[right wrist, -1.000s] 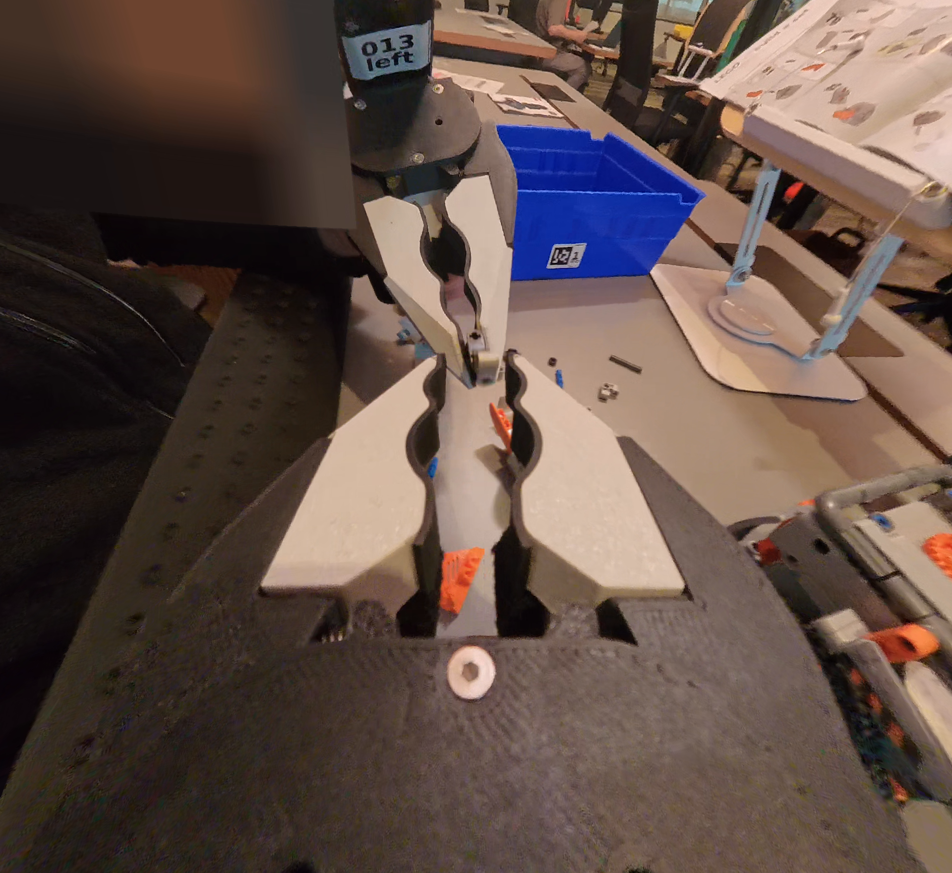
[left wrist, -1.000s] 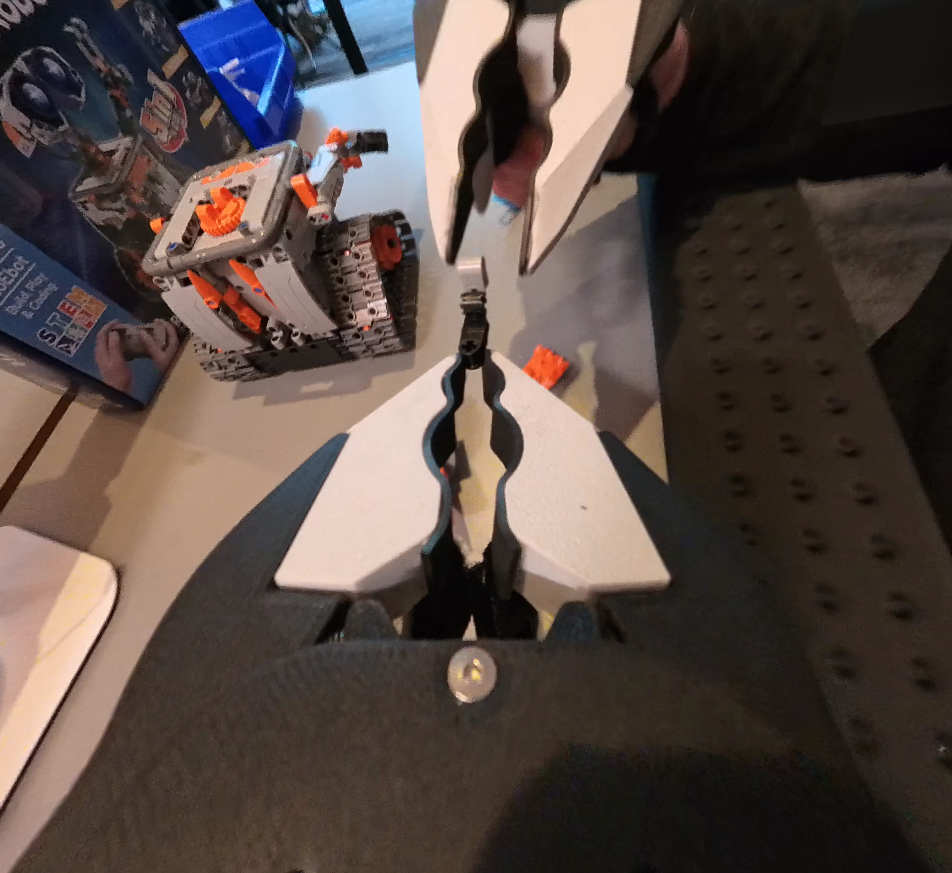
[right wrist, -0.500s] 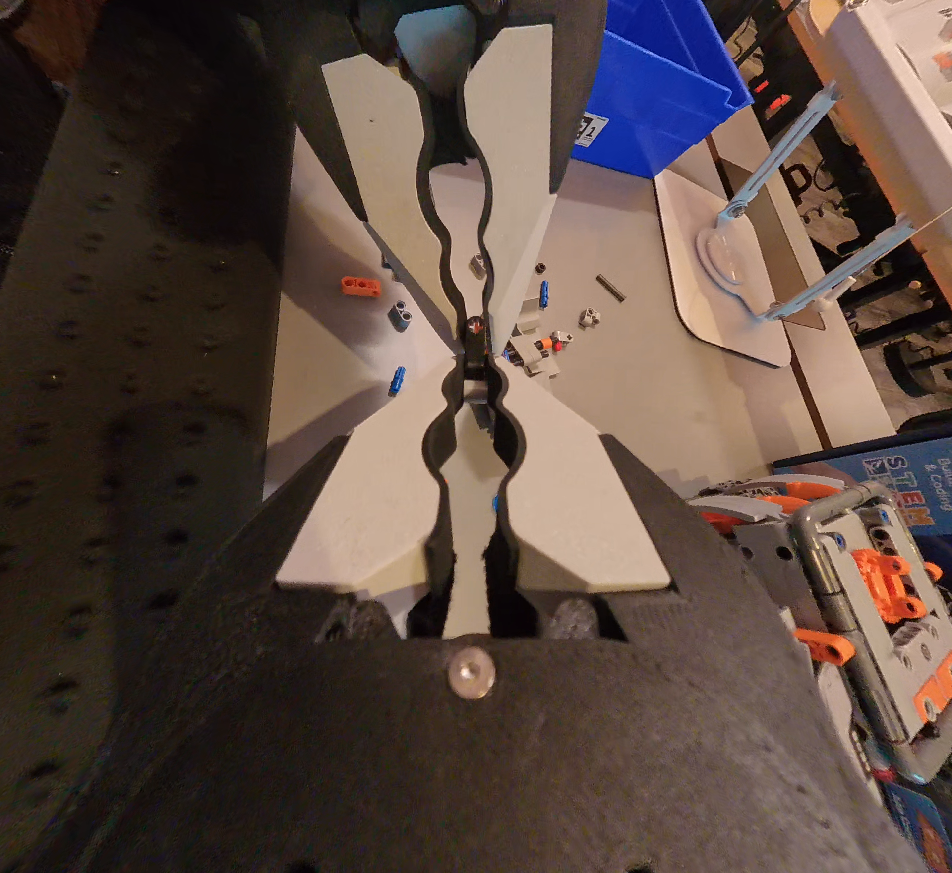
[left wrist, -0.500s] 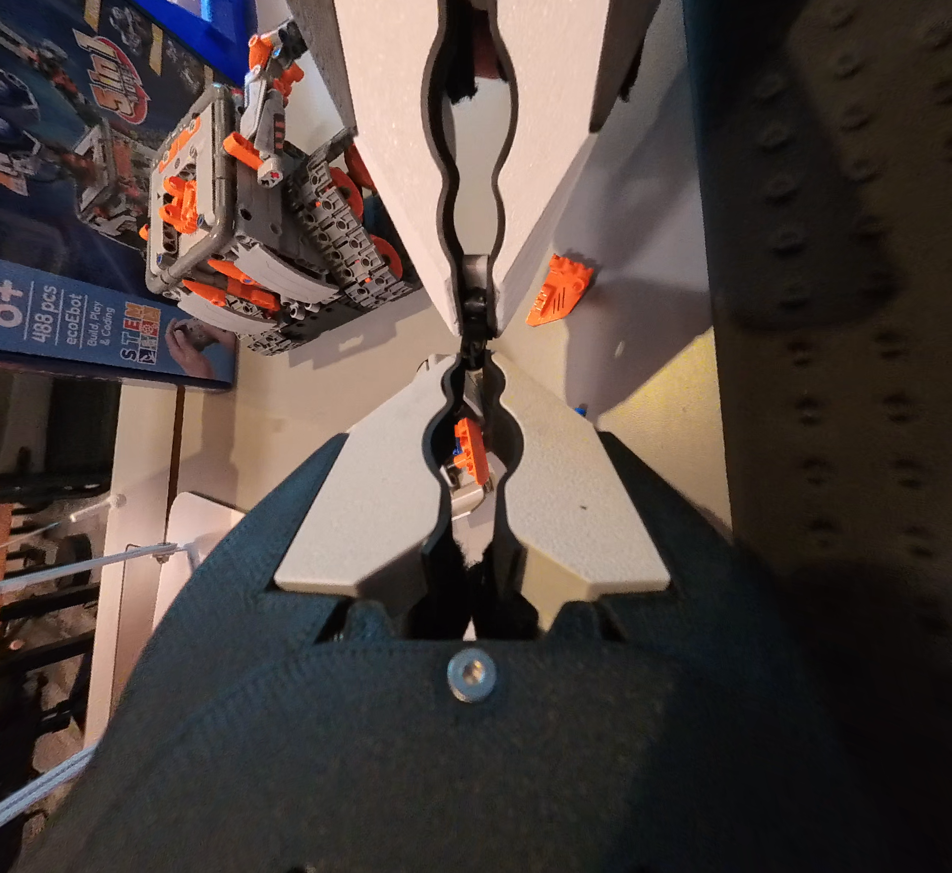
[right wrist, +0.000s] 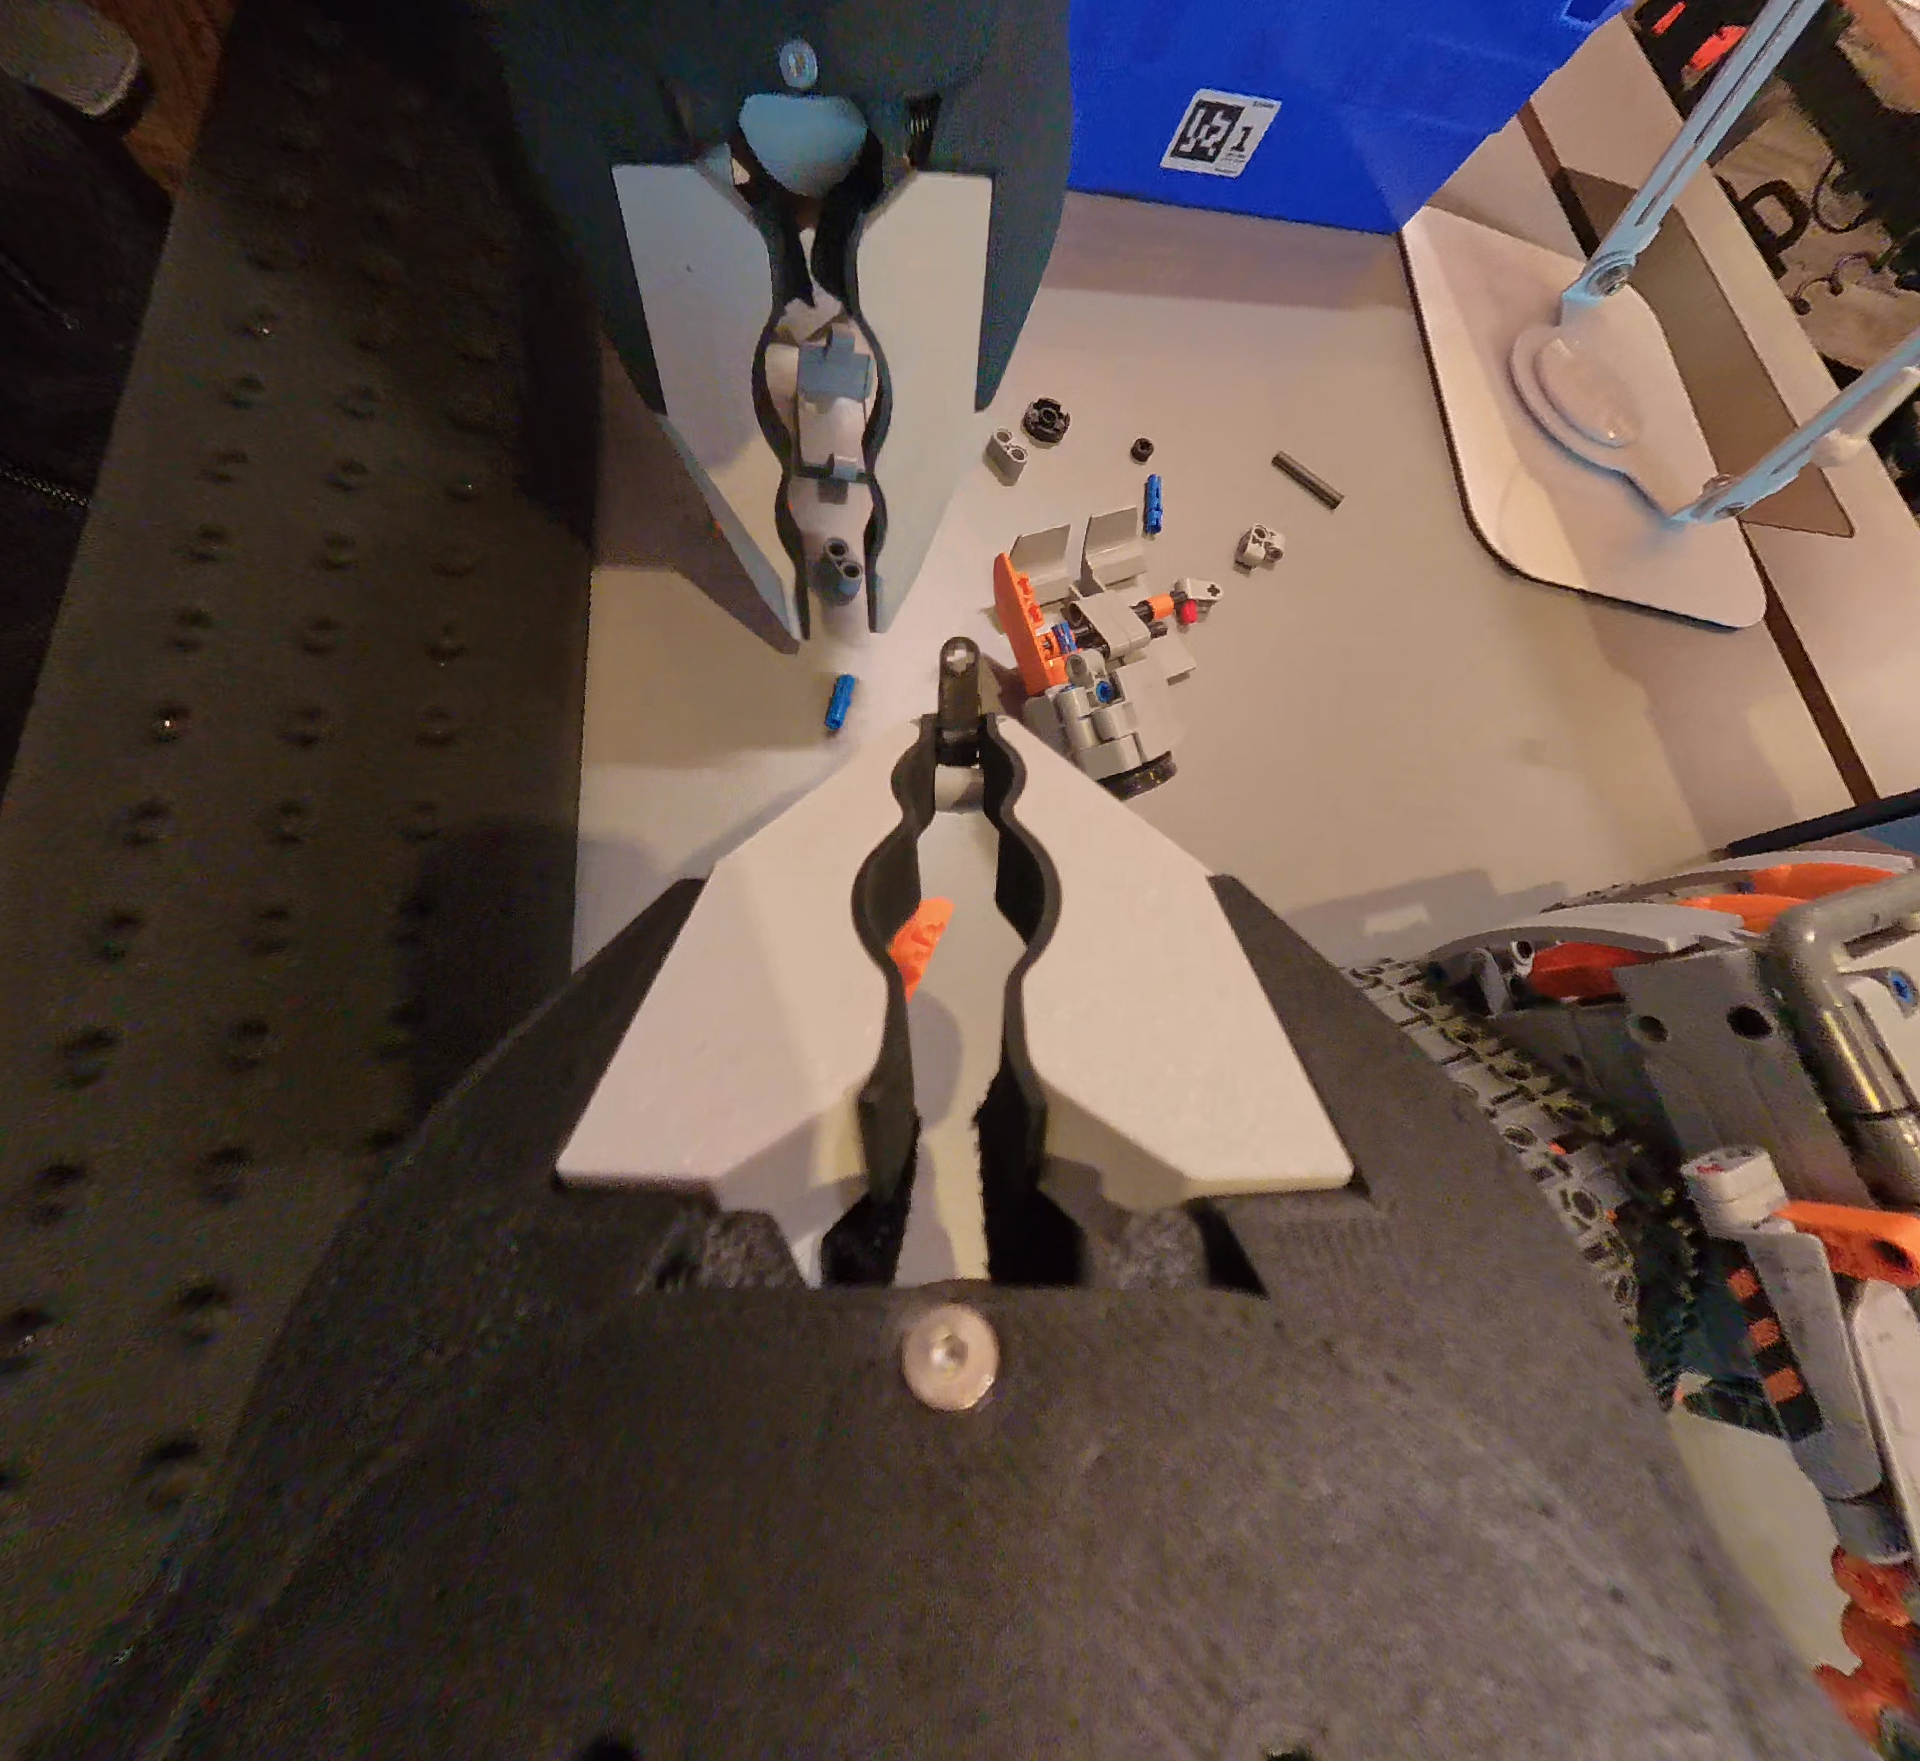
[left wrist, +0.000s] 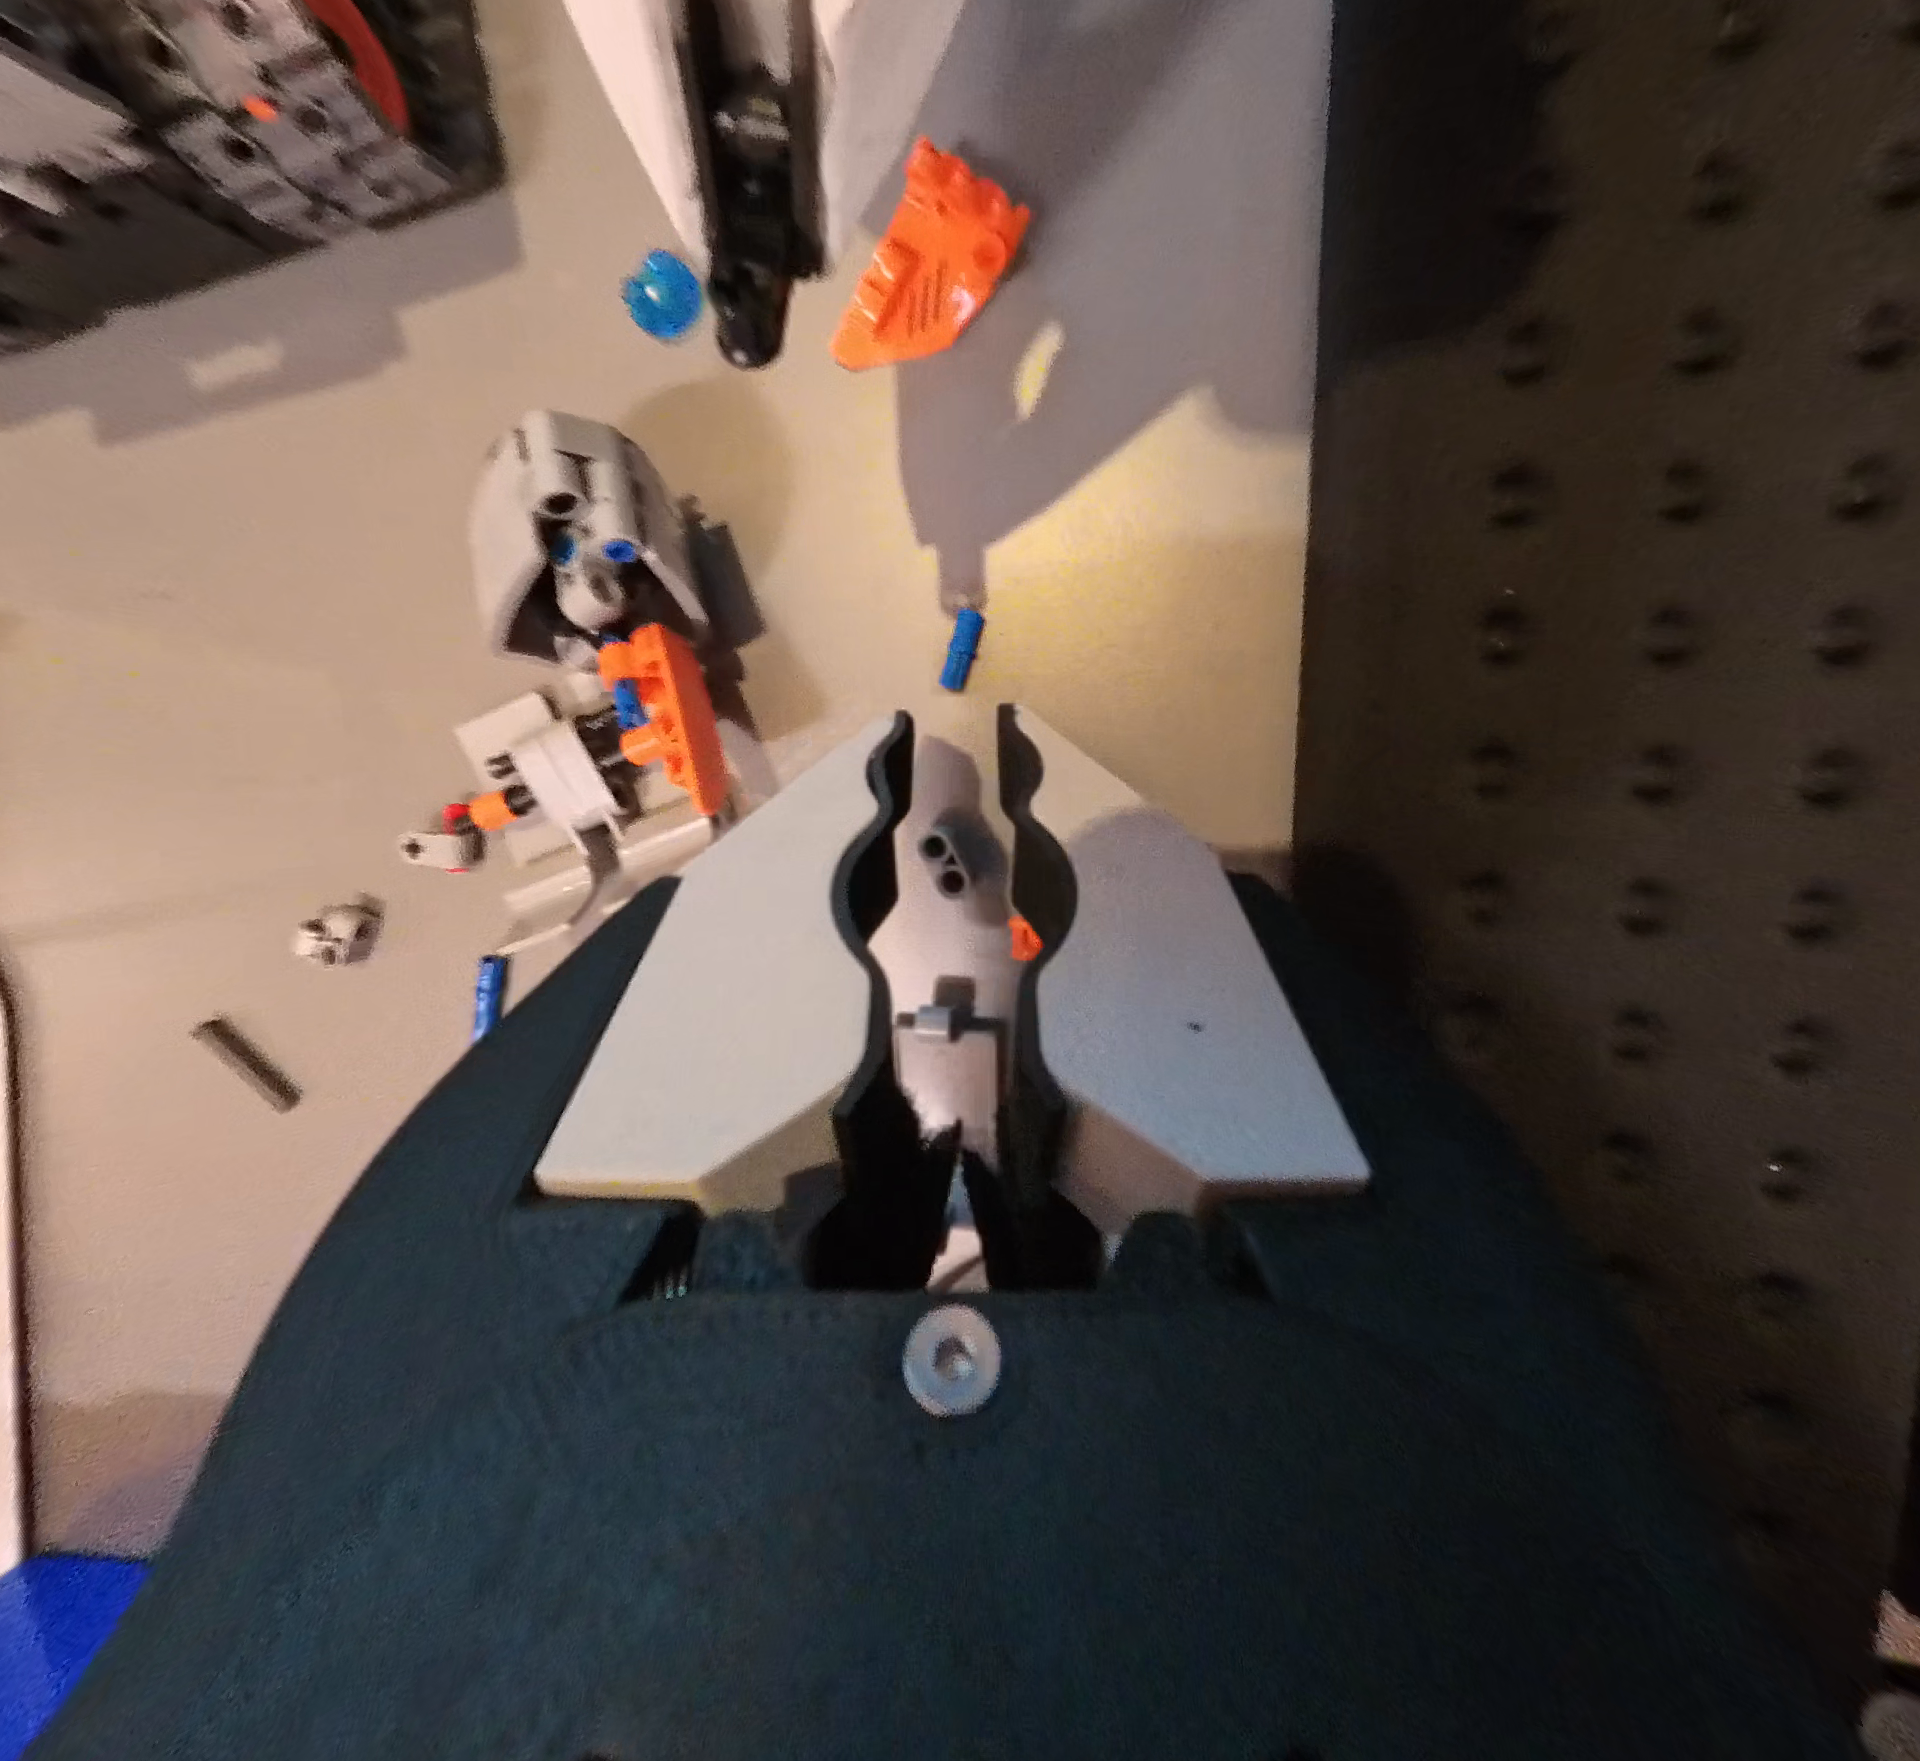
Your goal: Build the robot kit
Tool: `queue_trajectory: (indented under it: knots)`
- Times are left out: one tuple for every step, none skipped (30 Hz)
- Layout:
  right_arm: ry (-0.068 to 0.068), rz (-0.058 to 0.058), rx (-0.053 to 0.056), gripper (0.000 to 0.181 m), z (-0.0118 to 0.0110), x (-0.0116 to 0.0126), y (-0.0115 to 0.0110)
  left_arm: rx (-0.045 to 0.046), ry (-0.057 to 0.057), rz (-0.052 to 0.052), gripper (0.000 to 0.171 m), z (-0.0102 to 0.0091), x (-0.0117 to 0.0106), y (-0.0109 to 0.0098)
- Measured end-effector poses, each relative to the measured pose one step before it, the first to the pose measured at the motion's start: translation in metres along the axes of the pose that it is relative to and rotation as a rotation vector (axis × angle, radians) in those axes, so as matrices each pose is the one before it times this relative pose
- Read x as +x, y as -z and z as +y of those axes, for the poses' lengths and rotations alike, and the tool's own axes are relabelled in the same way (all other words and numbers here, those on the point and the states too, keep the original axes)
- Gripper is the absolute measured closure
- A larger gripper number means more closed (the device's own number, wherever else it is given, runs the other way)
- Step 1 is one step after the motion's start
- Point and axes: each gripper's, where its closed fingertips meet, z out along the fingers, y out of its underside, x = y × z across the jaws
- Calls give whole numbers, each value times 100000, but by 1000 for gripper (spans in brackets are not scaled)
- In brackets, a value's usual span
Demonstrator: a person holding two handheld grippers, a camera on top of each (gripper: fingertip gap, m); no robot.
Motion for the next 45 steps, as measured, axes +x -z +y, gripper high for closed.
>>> queue_trajectory:
  knots:
    - [94, -250, -102, 176, 43, -81, 2, -1338, -46, -287, 158, 254, -23, -333]
    - [-69, -326, -42, 176, 50, -76, 6, -772, -373, -729, 158, 158, -60, -313]
    - [-103, -265, -14, 176, 42, -48, -13, -1154, 37, 334, 158, 143, 81, -292]
    - [-20, -300, -57, 176, 41, -76, -24, 588, -675, -1480, 159, -157, -141, -161]
    - [79, -273, -141, 176, 43, -83, -40, 1231, -429, -960, 160, -297, -74, -98]
    - [104, -274, -217, 176, 43, -78, -51, 726, -334, -665, 163, -248, -59, -117]
    - [108, -289, -189, 176, 49, -94, -51, 348, -1357, -3716, 165, -181, -523, -98]
    - [107, -201, -250, 176, 50, -58, -49, -464, -2098, -3788, 166, -80, -514, -158]
    - [96, 0, -347, 176, 59, -18, -37, -911, -2329, -2022, 166, -96, -207, -279]
    - [29, 31, -190, 176, 44, 0, -12, -998, -3046, -4943, 166, -215, -512, -336]
    - [-102, 32, 15, 176, 2, 17, 13, -1992, -5167, -6649, 168, -83, -601, -313]
    - [-134, 276, -10, 176, 22, 75, 59, -3012, -5412, -6218, 168, 158, -532, -167]
    - [-240, 612, 113, 176, 27, 150, 116, -2151, -1461, -3680, 168, 222, -347, -21]
    - [-588, 550, 413, 176, -3, 167, 158, 541, 2826, 1811, 168, 52, 194, 148]
    - [-733, 364, 607, 176, -14, 138, 183, 2427, 5038, 4655, 167, -57, 456, 270]
    - [-652, 171, 631, 176, -19, 96, 176, 2880, 5928, 4855, 165, -70, 389, 368]
    - [-558, 67, 531, 176, 5, 53, 144, 3915, 6020, 4651, 163, -217, 358, 496]
    - [-453, -82, 311, 176, 31, 19, 110, 4292, 4628, 5573, 161, -296, 583, 548]
    - [-282, -266, 173, 176, 51, -27, 65, 2904, 2995, 5851, 156, -141, 740, 422]
    - [-255, -266, -4, 176, 60, -42, 25, 1683, 2518, 1778, 154, -27, 152, 277]
    - [-126, -206, -75, 176, 34, -45, -11, 820, 1487, 453, 153, 30, -34, 76]
    - [24, -219, 32, 176, -16, -78, -16, 576, 1200, 2883, 153, -44, 366, -109]
    - [29, -249, 50, 176, -37, -76, -28, 315, 1340, 2203, 152, -113, 295, -256]
    - [50, -149, 7, 176, -18, -64, -23, -1089, 856, 631, 152, 38, 107, -338]
    - [-16, -31, -47, 176, 14, -39, -8, -2468, 116, 844, 152, 234, 195, -395]
    - [-205, -15, -44, 176, 33, -4, 0, -1494, 99, 398, 154, 101, 120, -348]
    - [-301, -30, 70, 176, 18, 8, 20, 747, 964, 224, 157, -206, 24, -148]
    - [-233, -42, 155, 176, -6, -6, 42, -605, 1072, 33, 160, 4, -89, -76]
    - [-198, -93, 172, 176, -8, -11, 41, -928, -276, -705, 165, 72, -131, -18]
    - [-224, -234, 211, 176, -6, -35, 33, -781, -1048, -1209, 169, 48, -119, -46]
    - [-338, -382, 215, 176, -6, -43, 24, 203, -357, -589, 170, -83, 13, -40]
    - [-421, -416, 210, 176, -13, -41, 8, 227, 147, 125, 169, -88, 94, -39]
    - [-437, -521, 132, 176, 8, -59, -5, 279, -621, 13, 169, -72, 90, -31]
    - [-532, -568, 123, 176, 10, -62, -26, 356, -977, -526, 169, -47, 8, -23]
    - [-710, -444, -11, 176, 42, -28, -44, 477, 192, -598, 170, -40, -57, -27]
    - [-753, -457, -118, 176, 75, -27, -46, 980, -301, -691, 170, -93, -69, -20]
    - [-770, -462, 52, 176, 55, -20, -35, 2010, -585, -1907, 170, -238, -235, 62]
    - [-974, -455, 385, 176, -2, -1, -10, 1439, 193, -775, 170, -197, -125, 129]
    - [-1432, -425, 685, 176, -33, 29, 9, 2412, 183, -1035, 170, -370, -177, 260]
    - [-1763, -806, 1188, 176, -109, 12, 48, 3512, 582, -1693, 170, -535, -305, 388]
    - [-2054, -1099, 1810, 176, -188, -6, 79, 4049, 864, -1261, 171, -598, -283, 494]
    - [-2408, -1129, 2452, 176, -294, 20, 135, 5372, 1415, -1132, 170, -745, -288, 604]
    - [-2504, -1383, 2863, 176, -367, 3, 152, 6406, 1605, -1367, 170, -849, -321, 660]
    - [-2443, -1792, 3320, 176, -454, -88, 171, 5422, 1522, -164, 170, -710, -130, 567]
    - [-2373, -1644, 3414, 176, -486, -88, 154, 5272, 676, -931, 170, -686, -164, 524]
